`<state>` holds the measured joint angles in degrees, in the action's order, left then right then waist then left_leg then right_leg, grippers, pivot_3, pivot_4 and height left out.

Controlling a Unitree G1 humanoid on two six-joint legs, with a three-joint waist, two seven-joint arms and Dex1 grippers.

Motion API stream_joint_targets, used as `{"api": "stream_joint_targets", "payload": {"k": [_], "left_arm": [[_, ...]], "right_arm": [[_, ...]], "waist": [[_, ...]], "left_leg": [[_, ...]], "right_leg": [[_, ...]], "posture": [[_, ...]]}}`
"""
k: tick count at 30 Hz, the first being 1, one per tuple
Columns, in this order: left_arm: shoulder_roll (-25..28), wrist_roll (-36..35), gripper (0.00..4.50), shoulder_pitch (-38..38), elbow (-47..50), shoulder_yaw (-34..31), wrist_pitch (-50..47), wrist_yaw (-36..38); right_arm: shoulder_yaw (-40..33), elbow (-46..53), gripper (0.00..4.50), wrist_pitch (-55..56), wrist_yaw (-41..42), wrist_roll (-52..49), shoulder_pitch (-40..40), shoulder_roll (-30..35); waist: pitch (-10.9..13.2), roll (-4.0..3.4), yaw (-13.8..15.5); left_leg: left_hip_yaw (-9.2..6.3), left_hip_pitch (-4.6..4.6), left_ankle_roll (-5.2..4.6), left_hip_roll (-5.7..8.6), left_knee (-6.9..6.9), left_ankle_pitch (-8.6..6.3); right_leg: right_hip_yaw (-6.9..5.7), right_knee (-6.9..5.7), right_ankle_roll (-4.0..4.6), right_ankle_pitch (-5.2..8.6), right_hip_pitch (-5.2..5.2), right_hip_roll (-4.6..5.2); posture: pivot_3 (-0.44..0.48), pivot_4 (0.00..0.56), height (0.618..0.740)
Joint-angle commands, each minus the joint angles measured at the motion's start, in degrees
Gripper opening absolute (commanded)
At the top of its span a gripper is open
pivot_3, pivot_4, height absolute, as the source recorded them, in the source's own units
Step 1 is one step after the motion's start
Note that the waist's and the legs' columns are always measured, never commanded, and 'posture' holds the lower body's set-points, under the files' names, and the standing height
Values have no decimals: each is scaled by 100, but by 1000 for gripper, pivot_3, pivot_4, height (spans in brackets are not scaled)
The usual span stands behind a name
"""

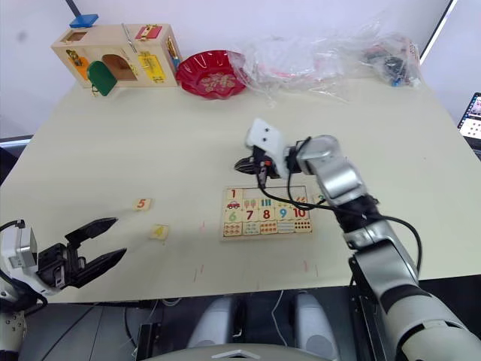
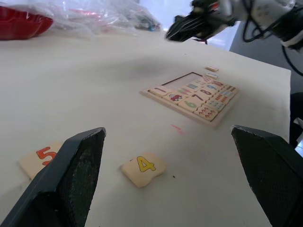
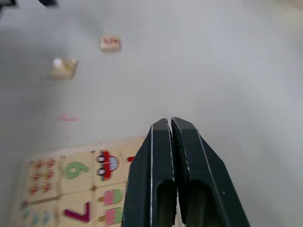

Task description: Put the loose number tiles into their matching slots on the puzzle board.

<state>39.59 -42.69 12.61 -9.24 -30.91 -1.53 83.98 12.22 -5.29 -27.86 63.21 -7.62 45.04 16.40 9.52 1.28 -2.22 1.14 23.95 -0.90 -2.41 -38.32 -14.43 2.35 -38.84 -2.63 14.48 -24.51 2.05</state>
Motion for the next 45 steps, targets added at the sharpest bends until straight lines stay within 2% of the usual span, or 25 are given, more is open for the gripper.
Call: {"api": "stream_joint_targets", "payload": {"k": [1,5,10,16,20,24,32,36,39,43,45], "left_arm": [[-106,-86,4500,19,495,-120,-232,-552],[-152,51,4500,67,686,-104,-309,-904],[-18,182,4500,182,701,-45,-552,-1083],[232,337,4500,271,185,-178,-485,-776],[343,421,4500,359,-220,-281,-373,-623],[393,531,4500,405,-587,-294,-214,-466],[356,503,4500,307,-574,-259,-148,-354],[285,288,4500,302,-139,-259,-253,-289],[351,-43,4500,271,144,-242,-684,-102],[372,-124,4500,164,277,-170,-764,180],[320,-280,4500,33,306,-117,-866,379]], "right_arm": [[-870,1535,87,-97,-369,-865,-761,59],[-1369,2441,87,-394,-480,-1332,-1561,585],[-2304,2906,87,-392,-396,-1944,-2870,1416],[-3581,3075,2736,-47,-42,-2269,-4865,2151],[-4244,2989,4482,167,-89,-2379,-5633,2258],[-4521,2865,4482,376,-49,-2354,-6135,2367],[-4426,2675,4482,521,-156,-2450,-6084,2518],[-4157,2665,4482,459,-376,-2348,-5740,2591],[-3765,2446,4482,353,-435,-2105,-5298,2928],[-3201,1847,4482,373,-251,-1779,-4638,3456],[-2778,1374,4482,275,121,-1760,-4066,3730]], "waist": [[1,-1,1],[1,-1,2],[1,5,8],[1,5,29],[0,8,-5],[0,8,11],[-2,12,38],[-3,13,39],[-3,13,35],[-1,10,34],[1,7,32]], "left_leg": [[-2,-1,0,0,1,0],[-1,-7,0,1,-2,0],[-2,-24,0,7,-2,0],[11,-24,0,11,-1,0],[12,-36,-1,7,-2,0],[12,-41,-1,7,0,0],[8,-40,-1,3,-2,0],[6,-39,-1,1,-2,0],[7,-40,-1,-3,-3,0],[11,-38,-1,6,-3,0],[14,-39,-1,9,-3,0]], "right_leg": [[-1,0,0,0,2,-2],[0,0,0,0,7,-3],[-2,13,-1,3,30,-5],[-2,18,2,5,34,-16],[3,26,11,13,46,-17],[-2,35,14,18,57,-17],[-1,42,17,17,61,-11],[0,43,17,16,62,-11],[1,43,17,16,62,-11],[0,43,17,16,60,-12],[-2,44,18,15,62,-14]], "posture": [[0,150,740],[0,150,740],[0,150,740],[0,150,740],[0,150,740],[0,150,740],[0,150,740],[0,150,740],[0,150,740],[0,150,740],[0,150,740]]}}
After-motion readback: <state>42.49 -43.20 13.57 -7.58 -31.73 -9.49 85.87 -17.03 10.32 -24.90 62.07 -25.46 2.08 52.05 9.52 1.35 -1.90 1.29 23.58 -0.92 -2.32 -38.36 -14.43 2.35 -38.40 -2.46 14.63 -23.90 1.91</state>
